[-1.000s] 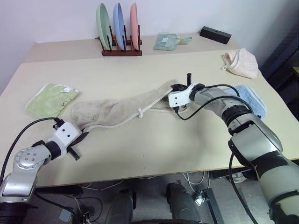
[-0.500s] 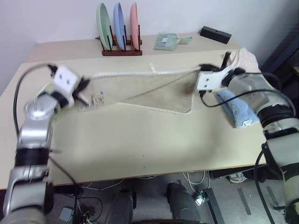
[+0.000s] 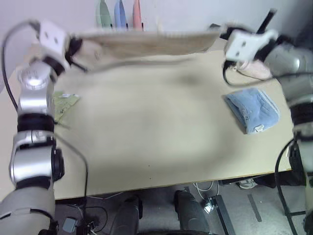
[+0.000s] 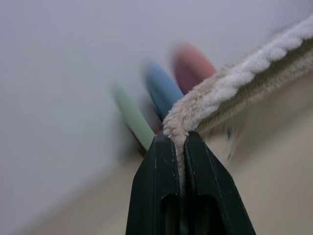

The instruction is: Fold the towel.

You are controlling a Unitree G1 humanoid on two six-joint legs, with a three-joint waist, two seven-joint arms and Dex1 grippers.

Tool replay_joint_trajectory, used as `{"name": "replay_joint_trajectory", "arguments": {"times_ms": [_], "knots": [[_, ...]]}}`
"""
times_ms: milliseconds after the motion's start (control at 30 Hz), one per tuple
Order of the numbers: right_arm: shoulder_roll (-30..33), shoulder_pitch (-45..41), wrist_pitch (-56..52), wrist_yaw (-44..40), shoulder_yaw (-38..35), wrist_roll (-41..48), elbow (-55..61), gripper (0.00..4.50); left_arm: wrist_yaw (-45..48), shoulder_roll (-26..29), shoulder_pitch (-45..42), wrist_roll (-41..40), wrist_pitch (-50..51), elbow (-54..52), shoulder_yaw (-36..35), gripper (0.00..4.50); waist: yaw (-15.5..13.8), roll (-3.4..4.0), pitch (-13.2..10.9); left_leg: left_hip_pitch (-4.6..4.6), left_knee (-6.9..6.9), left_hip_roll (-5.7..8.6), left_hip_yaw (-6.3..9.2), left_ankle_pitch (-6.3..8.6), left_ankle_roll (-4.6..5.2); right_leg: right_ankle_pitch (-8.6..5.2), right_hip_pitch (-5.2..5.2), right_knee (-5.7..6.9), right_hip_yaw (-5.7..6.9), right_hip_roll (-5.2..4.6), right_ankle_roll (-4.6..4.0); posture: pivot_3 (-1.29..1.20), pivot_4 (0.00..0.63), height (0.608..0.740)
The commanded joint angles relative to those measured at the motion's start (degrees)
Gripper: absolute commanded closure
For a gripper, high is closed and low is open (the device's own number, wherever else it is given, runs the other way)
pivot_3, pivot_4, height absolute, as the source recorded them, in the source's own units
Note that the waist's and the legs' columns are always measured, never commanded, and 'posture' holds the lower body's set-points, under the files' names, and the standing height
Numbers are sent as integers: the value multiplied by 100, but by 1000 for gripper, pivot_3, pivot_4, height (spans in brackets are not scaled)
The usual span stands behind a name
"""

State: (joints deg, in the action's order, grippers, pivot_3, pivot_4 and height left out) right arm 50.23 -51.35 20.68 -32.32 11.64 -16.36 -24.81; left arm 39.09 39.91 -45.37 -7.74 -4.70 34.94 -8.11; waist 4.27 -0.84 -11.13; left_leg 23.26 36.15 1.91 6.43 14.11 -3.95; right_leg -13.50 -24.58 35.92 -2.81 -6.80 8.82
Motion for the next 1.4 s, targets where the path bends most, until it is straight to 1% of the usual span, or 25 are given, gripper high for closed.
{"name": "replay_joint_trajectory", "arguments": {"times_ms": [33, 100, 167, 267, 333, 400, 500, 633, 667, 767, 900, 967, 1067, 1167, 1400], "knots": [[443, 1351, -1252, -1171, -571, 1169, 1920, 4432, 667, 437, 1104, -403, 624, -1615, -142, 4500, -27, -1, -1, 17, 6, 1, 2, 0, 0, 0, -16, 9, 0, 0, 0, 0, 150, 740], [756, 2397, -2091, -1767, -838, 1760, 2938, 4432, 1015, 654, 2008, -666, 1196, -2417, -232, 4500, -50, 2, -2, 19, 14, 0, 8, 7, 14, 0, -16, 20, 0, 0, -1, 0, 150, 740], [1054, 3213, -2691, -2177, -1120, 2161, 3691, 4432, 1201, 859, 2647, -924, 1748, -3026, -352, 4500, -97, 4, -4, 11, 24, 1, 9, 8, 15, 0, -11, 22, 0, -1, -3, 0, 150, 740], [1471, 4388, -3584, -2751, -1770, 2824, 4614, 4432, 1758, 1340, 3846, -1200, 2271, -3899, -582, 4500, -132, 3, -3, -22, 31, -3, 9, 8, 15, 5, 25, 24, 0, 2, -14, 0, 150, 740], [1589, 4794, -3930, -2895, -2125, 3063, 4922, 4432, 1937, 1559, 4366, -1327, 2549, -4237, -734, 4500, -140, 0, -4, -67, 24, -10, 3, 9, 16, 0, 70, 16, -1, 5, -23, 0, 150, 740], [1618, 4893, -4090, -2896, -2308, 3120, 5019, 4432, 1972, 1676, 4596, -1364, 2704, -4382, -813, 4500, -177, -3, -6, -121, 14, -18, -2, 11, 15, -25, 121, 6, 1, 8, -59, 0, 150, 740], [1563, 4614, -4028, -2771, -2223, 2940, 4821, 4432, 1836, 1700, 4519, -1200, 2650, -4229, -740, 4500, -217, -7, -4, -121, 21, -21, -3, 10, 15, -28, 124, 7, 4, 9, -66, 0, 150, 740], [1497, 4009, -3582, -2641, -1612, 2343, 4163, 4432, 1402, 1380, 3797, -974, 2483, -3740, -461, 4500, -247, -8, -4, -114, 21, -20, -2, 10, 15, -24, 121, 3, 8, 9, -60, 0, 150, 740], [1423, 3771, -3401, -2582, -1411, 2151, 3872, 4432, 1288, 1290, 3561, -856, 2410, -3544, -355, 4500, -242, -10, -3, -108, 22, -19, -2, 10, 14, -15, 116, 2, 9, 9, -45, 0, 150, 740], [1137, 3099, -2910, -2490, -925, 1754, 3048, 4432, 1098, 1105, 2974, -542, 2139, -2945, -62, 4500, -211, -11, -2, -107, 20, -18, -3, 10, 14, -11, 113, 3, 9, 9, -39, 0, 150, 740], [498, 2028, -2173, -2327, -274, 1196, 1589, 4432, 938, 821, 2229, -119, 1703, -2008, 374, 4500, -158, -11, -2, -110, 14, -18, -3, 9, 14, -10, 108, 8, 9, 9, -38, 0, 150, 740], [273, 1632, -1774, -2252, -59, 945, 936, 4432, 872, 717, 1965, 10, 1541, -1597, 479, 4500, -162, -11, -3, -109, 12, -19, -3, 9, 13, -10, 105, 11, 10, 10, -38, 0, 150, 740], [24, 1144, -1283, -2093, 146, 655, 135, 4432, 804, 639, 1755, 123, 1391, -1167, 525, 4500, -168, -11, -3, -106, 6, -18, -3, 9, 13, -9, 98, 12, 10, 11, -37, 0, 150, 740], [-177, 751, -895, -1997, 283, 463, -517, 4432, 811, 644, 1729, 224, 1198, -908, 591, 4500, -162, -11, -3, -94, 5, -18, -3, 8, 13, -9, 84, 13, 10, 10, -35, 0, 150, 740], [-547, 181, -300, -1674, 421, 162, -1582, 4432, 723, 544, 1659, 332, 1068, -564, 615, 4500, -164, -10, -3, -93, 3, -17, -2, 7, 11, -8, 80, 17, 10, 11, -35, 0, 150, 740]]}}
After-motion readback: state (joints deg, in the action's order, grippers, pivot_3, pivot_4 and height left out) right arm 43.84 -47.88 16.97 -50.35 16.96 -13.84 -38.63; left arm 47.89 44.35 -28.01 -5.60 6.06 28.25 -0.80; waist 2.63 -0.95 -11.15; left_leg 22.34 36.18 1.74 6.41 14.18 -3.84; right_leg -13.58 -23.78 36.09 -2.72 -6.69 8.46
